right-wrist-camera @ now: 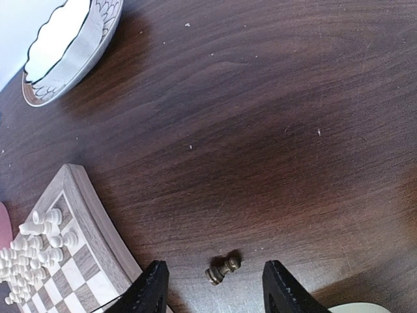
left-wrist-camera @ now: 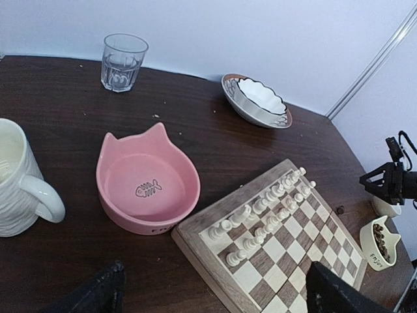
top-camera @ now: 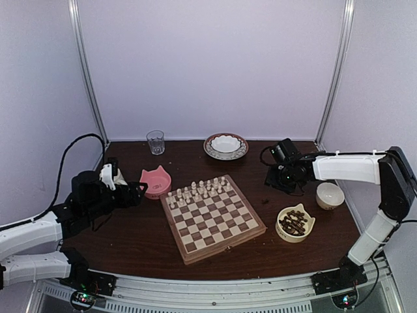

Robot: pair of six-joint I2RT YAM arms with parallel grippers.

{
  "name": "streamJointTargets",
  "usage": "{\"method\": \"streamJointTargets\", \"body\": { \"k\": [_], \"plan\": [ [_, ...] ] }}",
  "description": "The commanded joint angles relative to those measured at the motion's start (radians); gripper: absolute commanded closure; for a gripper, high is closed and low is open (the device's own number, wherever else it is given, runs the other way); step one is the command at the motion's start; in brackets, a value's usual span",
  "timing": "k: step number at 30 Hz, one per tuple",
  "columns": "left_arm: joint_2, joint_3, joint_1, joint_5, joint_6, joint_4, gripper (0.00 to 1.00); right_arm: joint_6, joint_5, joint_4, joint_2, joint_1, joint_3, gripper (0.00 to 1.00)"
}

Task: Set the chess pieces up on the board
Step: Pick up the pawn from the center of the board.

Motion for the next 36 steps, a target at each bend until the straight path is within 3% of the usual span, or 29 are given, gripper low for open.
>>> {"method": "streamJointTargets", "body": {
  "k": [1,9,20,30,36],
  "plan": [
    [0.020,-0.010,-0.003,0.003,0.012,0.056,0.04,0.071,0.105,-0.047,0.050,0.009,0.041,0.47],
    [0.071,-0.005,-0.009,0.039,-0.019,0.071,0.04,0.094,0.150,-0.094,0.162,0.052,0.085,0.44],
    [0.108,0.016,-0.015,0.051,-0.012,0.062,0.05,0.084,0.085,-0.047,0.229,0.069,0.095,0.46],
    [0.121,0.028,-0.017,0.051,-0.013,0.046,0.05,0.089,0.038,-0.008,0.252,0.083,0.076,0.53],
    [0.133,0.031,-0.017,0.051,-0.013,0.045,0.05,0.067,0.035,0.007,0.262,0.090,0.078,0.64]
  ]
}}
